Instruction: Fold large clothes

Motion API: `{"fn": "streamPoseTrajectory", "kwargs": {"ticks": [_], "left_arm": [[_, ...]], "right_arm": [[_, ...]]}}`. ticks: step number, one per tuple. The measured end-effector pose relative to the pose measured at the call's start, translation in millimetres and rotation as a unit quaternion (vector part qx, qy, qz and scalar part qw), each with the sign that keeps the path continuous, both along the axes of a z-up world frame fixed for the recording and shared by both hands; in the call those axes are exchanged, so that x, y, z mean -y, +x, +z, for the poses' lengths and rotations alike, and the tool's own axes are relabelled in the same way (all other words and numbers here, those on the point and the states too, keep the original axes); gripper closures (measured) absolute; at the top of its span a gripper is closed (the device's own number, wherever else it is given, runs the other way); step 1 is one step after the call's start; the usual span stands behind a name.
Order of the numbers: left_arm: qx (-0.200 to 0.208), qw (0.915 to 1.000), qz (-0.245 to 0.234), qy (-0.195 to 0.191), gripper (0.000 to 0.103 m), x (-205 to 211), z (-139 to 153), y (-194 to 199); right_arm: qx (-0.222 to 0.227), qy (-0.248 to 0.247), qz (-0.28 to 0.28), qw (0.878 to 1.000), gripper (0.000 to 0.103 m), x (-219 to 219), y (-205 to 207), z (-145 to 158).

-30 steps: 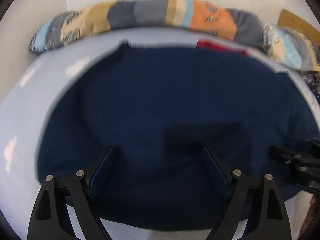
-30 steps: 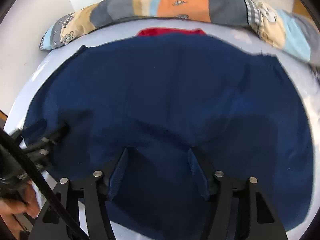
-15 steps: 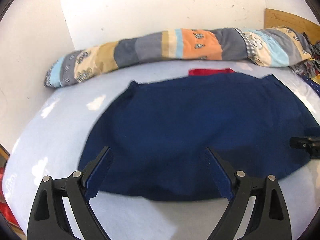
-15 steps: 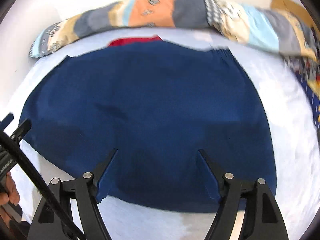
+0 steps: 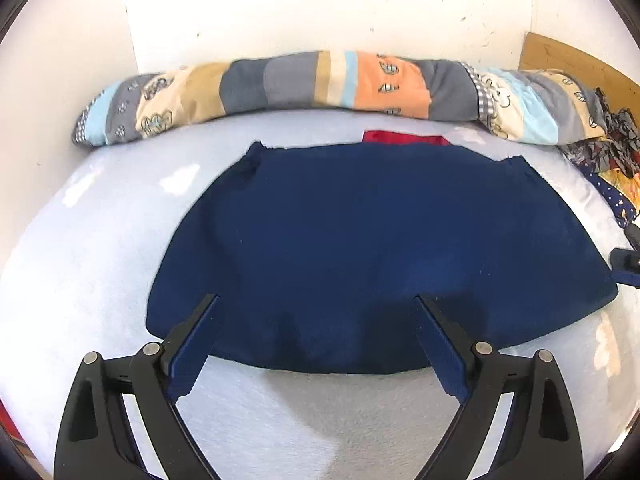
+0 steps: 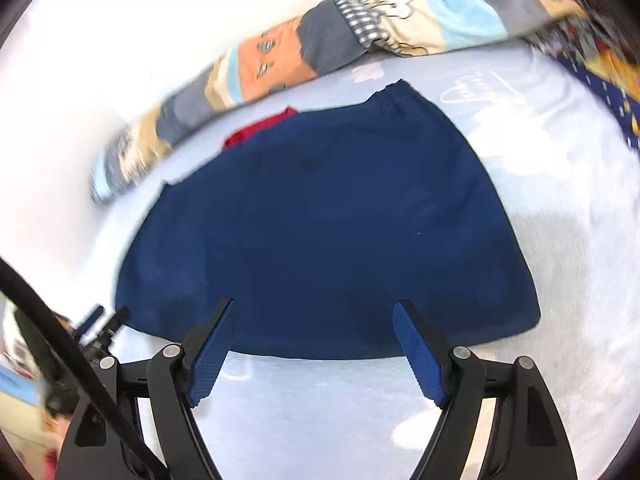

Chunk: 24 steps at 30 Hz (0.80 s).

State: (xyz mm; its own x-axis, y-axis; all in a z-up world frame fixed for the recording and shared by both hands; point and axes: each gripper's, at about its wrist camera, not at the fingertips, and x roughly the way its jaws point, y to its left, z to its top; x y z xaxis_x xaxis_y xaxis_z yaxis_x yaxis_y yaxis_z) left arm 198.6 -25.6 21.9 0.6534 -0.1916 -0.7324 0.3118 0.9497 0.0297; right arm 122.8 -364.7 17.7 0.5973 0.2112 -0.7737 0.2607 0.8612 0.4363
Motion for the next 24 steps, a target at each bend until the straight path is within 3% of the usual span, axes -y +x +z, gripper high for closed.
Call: {"fn": "streamPoseTrajectory", "kwargs": {"ticks": [5,12,16,18,24], "left_arm": [[-0.018,0.9992,-0.007,0.034,0.010,18,-25,10],[-0.004,0.9987,-0.041,0.032,0.010,51,-19,0],[0.014,0.9963,-0.070,0.047,0.010,73,-17,-4],[0.010,0.9961,-0.073,0.048,0.010,79,-17,-2],[0.004,0.9966,-0.077,0.027,0.010,89,-14,0]], "right_arm": [[-0.003,0.009,-0.027,1.000,0.020,9,0,2],[0.014,0.058,-0.083,0.995,0.020,51,-13,6],[0.004,0.081,-0.122,0.989,0.019,91,-22,-7],[-0.007,0.123,-0.141,0.982,0.019,112,-28,-24],[-0.038,0.175,-0.172,0.969,0.019,129,-41,-56]]}}
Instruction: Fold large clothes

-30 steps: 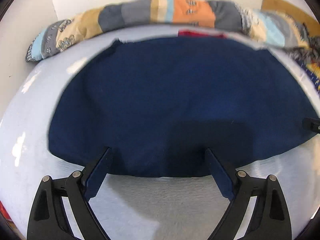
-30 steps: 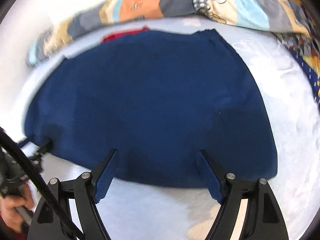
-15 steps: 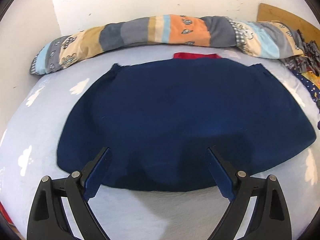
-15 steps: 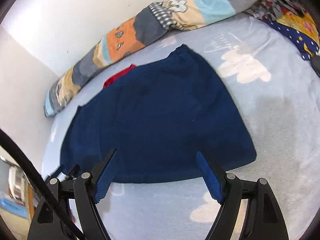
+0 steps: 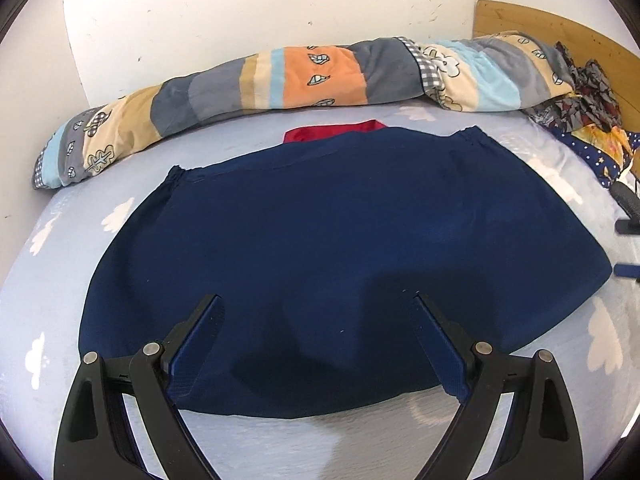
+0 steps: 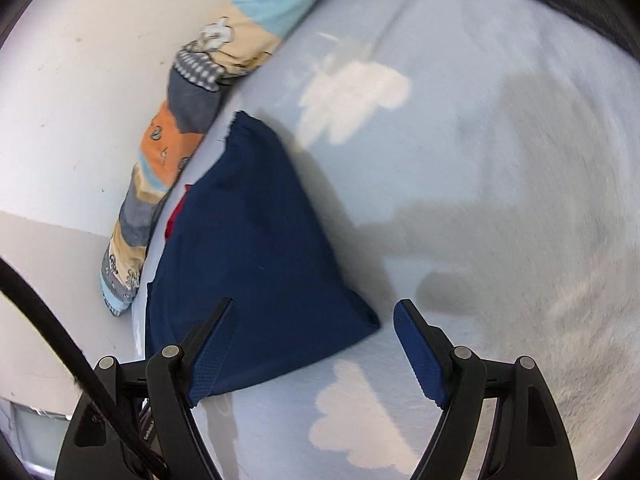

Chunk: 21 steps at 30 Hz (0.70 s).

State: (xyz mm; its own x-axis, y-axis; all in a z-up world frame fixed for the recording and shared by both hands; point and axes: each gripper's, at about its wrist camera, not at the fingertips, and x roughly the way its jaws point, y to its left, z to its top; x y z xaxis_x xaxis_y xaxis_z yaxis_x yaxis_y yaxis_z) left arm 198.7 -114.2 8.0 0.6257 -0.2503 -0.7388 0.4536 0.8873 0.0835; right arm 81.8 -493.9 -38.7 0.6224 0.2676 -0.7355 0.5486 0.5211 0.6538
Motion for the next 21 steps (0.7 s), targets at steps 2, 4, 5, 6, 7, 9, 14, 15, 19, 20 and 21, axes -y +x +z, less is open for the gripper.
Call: {"fn": "streamPoseTrajectory", "kwargs": {"ticks": [2,4,5,6,7,9,14,15,19,20,21], "left_arm": [[0.003,1.0000,-0.004,-0.002,0.010,2,1,-1],[0.004,1.0000,-0.005,0.001,0.010,3,0,-3],[0.004,1.0000,-0.005,0.001,0.010,3,-1,-3],[0.002,1.0000,-0.006,0.001,0.010,2,-1,-3],[0.000,1.0000,-0.006,0.002,0.010,2,-1,-3],[-0.001,1.0000,-0.003,-0.001,0.010,0,-1,-3],[-0.006,0.9999,0.002,-0.007,0.010,-5,-1,-1],[-0.006,1.0000,0.002,-0.006,0.010,-6,-1,0],[-0.009,0.9999,0.007,-0.001,0.010,-9,-3,6],[-0.014,0.9998,0.010,-0.005,0.010,-9,-4,9],[-0.018,0.9997,0.011,-0.010,0.010,-9,-4,11]], "right_arm": [[0.004,0.027,-0.002,1.000,0.019,2,-4,-11],[0.012,0.069,-0.014,0.997,0.022,-1,-4,-27],[0.019,0.087,-0.019,0.996,0.024,-1,-7,-33],[0.025,0.100,-0.023,0.994,0.025,-4,-6,-38],[0.037,0.108,-0.025,0.993,0.026,-6,-4,-40],[0.062,0.112,-0.028,0.991,0.027,-8,7,-42],[0.092,0.089,-0.022,0.991,0.031,9,43,-57],[0.095,0.084,-0.013,0.992,0.039,14,50,-60],[0.113,0.086,0.044,0.989,0.043,31,79,-66],[0.111,0.097,0.080,0.986,0.043,31,90,-68],[0.106,0.095,0.109,0.984,0.043,31,99,-69]]}}
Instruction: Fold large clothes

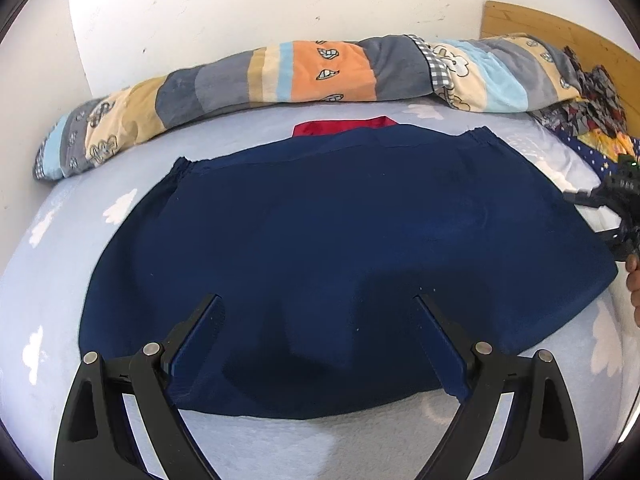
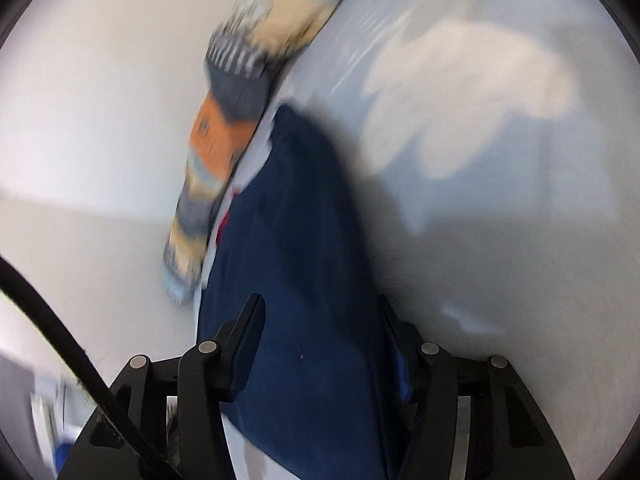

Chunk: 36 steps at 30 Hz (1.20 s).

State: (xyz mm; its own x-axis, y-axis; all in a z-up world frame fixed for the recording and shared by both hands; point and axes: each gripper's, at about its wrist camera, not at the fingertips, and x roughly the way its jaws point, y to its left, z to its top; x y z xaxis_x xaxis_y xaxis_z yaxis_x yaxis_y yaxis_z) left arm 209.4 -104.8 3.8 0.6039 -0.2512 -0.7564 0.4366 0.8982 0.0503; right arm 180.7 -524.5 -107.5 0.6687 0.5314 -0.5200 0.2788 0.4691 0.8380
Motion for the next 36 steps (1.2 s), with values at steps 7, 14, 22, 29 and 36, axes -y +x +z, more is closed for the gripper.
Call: {"fn": "streamPoseTrajectory", "kwargs": {"ticks": [7,14,22,29,36], "left_arm": [[-0.004,1.0000,0.005,-0.008,0.010,3,1,5],[-0.009,0.9999,0.004,0.012,0.010,14,-10,14],[-0.053,0.9967,0.049,0.037,0.010,23,-31,76],[-0.060,0.9954,0.068,0.032,0.009,18,-48,89],[-0.069,0.9940,0.085,-0.003,0.009,-20,-28,90]], "right_arm": [[-0.024,0.000,0.080,0.996,0.052,11,33,-5],[-0.002,-0.083,0.154,0.985,0.081,-34,79,14],[-0.027,-0.194,0.139,0.971,0.088,-71,73,84],[-0.039,-0.342,0.169,0.923,0.090,-145,82,167],[-0.043,-0.359,0.173,0.916,0.090,-228,106,200]]}}
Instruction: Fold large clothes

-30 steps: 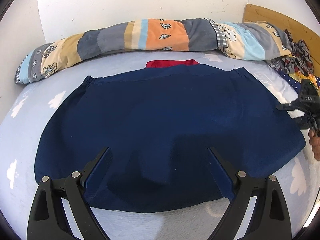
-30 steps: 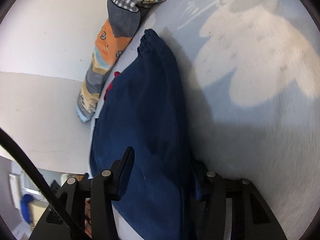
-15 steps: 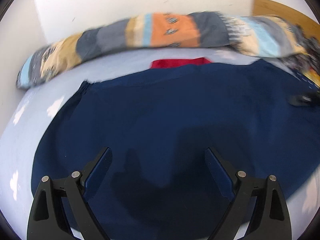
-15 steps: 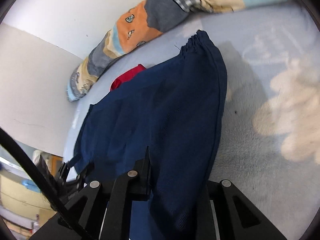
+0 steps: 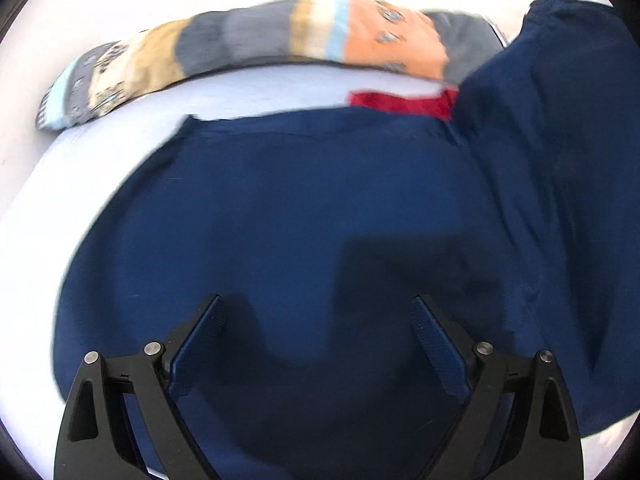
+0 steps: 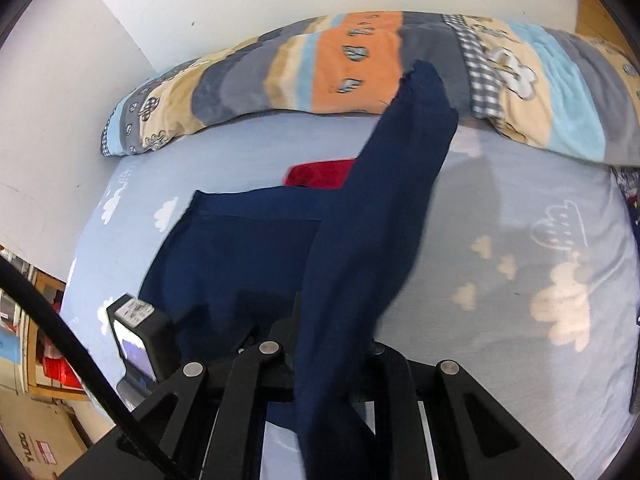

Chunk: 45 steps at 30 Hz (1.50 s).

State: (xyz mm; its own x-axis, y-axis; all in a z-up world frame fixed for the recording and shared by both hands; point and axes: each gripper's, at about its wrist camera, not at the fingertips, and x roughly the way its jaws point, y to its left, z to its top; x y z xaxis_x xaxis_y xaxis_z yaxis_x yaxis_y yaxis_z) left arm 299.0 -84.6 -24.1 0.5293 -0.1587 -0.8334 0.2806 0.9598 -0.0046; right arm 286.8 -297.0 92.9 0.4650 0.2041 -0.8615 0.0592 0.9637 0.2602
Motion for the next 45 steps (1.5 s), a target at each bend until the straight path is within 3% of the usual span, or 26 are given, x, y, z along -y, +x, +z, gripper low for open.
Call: {"fn": "streamPoseTrajectory", "kwargs": {"ticks": [4,8,13,16,20,23,24,25,27,29,31,32,33,34,37,40,45], "left_arm": [[0.008,0.9985,0.049,-0.023,0.009,-54,21,3],[0.011,0.9947,0.099,-0.025,0.009,-112,40,10],[0.029,0.9851,0.168,-0.018,0.009,-194,64,12],[0.046,0.9782,0.202,-0.002,0.009,-232,73,7],[0.053,0.9698,0.237,-0.022,0.009,-277,83,2],[0.058,0.9647,0.254,-0.037,0.009,-302,87,2],[0.058,0.9642,0.255,-0.042,0.009,-303,87,2],[0.054,0.9638,0.255,-0.053,0.009,-306,87,3],[0.040,0.9639,0.251,-0.079,0.009,-304,83,4],[0.012,0.9624,0.238,-0.130,0.009,-301,74,5],[-0.020,0.9593,0.215,-0.182,0.009,-290,63,7],[-0.040,0.9565,0.196,-0.213,0.009,-282,57,9],[-0.055,0.9539,0.179,-0.235,0.009,-273,52,11],[-0.068,0.9526,0.159,-0.251,0.009,-260,48,13],[-0.092,0.9543,0.095,-0.268,0.009,-219,43,19],[-0.128,0.9523,0.048,-0.273,0.009,-178,33,28],[-0.182,0.9567,0.026,-0.226,0.008,-137,6,36]], "right_arm": [[-0.011,-0.035,-0.002,0.999,0.090,-57,26,6],[-0.031,-0.082,-0.009,0.996,0.090,-120,56,-6],[-0.057,-0.150,-0.027,0.987,0.091,-202,91,-56],[-0.067,-0.149,-0.041,0.986,0.096,-237,102,-91],[-0.066,-0.169,-0.050,0.982,0.095,-286,107,-131],[-0.047,-0.153,-0.031,0.987,0.079,-302,102,-132],[-0.045,-0.161,-0.010,0.986,0.063,-308,100,-129],[-0.034,-0.159,0.015,0.987,0.055,-313,97,-122],[-0.023,-0.083,0.049,0.995,0.055,-310,88,-102],[-0.010,0.024,0.081,0.996,0.056,-295,76,-69],[0.023,0.057,0.082,0.995,0.054,-271,60,-37],[0.035,0.064,0.091,0.993,0.051,-254,52,-22],[0.037,0.052,0.099,0.993,0.044,-237,43,-13],[0.040,0.031,0.096,0.994,0.044,-223,35,-8],[0.041,-0.001,0.080,0.996,0.044,-179,14,-12],[0.030,0.019,0.053,0.998,0.044,-137,-4,-30],[0.017,-0.001,0.034,0.999,0.044,-93,-16,-57]]}}
